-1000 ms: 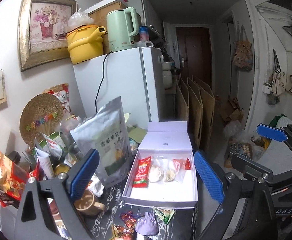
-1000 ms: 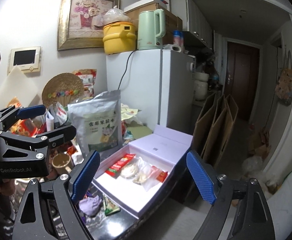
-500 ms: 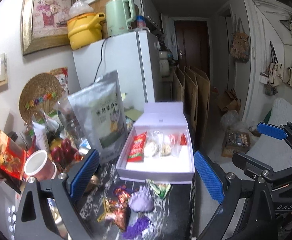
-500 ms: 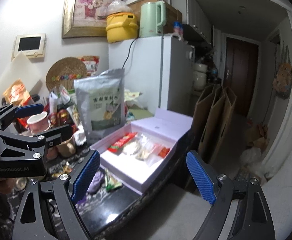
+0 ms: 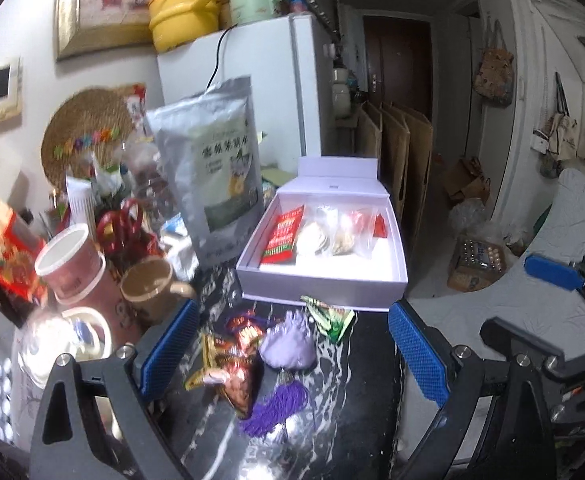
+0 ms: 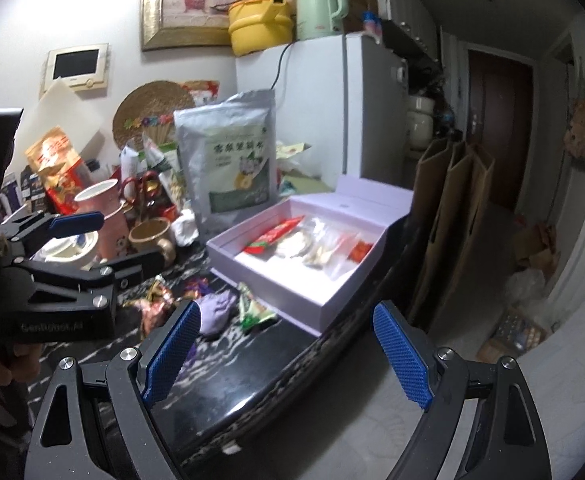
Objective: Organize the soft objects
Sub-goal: 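Raise both open grippers out of the box and back over the counter, then grasp the gold-and-red snack bag on the counter with the left gripper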
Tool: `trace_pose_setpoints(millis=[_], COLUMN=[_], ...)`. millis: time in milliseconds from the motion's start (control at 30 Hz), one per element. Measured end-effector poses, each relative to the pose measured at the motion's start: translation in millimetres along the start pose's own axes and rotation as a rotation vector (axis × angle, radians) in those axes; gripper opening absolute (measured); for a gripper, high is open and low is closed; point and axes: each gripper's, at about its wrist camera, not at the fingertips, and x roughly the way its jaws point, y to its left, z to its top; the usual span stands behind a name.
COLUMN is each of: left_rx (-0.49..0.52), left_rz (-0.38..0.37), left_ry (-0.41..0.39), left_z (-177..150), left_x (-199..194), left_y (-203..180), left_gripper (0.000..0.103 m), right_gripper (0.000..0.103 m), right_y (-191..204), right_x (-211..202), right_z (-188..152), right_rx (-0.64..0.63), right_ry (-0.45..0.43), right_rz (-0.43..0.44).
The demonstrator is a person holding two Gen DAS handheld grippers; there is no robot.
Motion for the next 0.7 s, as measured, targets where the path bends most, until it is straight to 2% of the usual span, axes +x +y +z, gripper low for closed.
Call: trace_pose_setpoints(millis=[367,700], left_rx=[-0.120,-0.187], left_rz=[-0.040,-0.006], left_ry=[0.083,0.179], left_z=[-32.1,-58.9], left_x=[25.5,61.1], left_y=[25.8,49.8], left_gripper=[0.097,0.097], right_gripper=[0.089,0.089], right_y=[8.6,10.5], right_x=[30.9,66.7], right_z=[-25.8,-39.3], right_rx=[0.055,0.056], right_ry=[0.075,0.147], right_rz=[0.087,0.120])
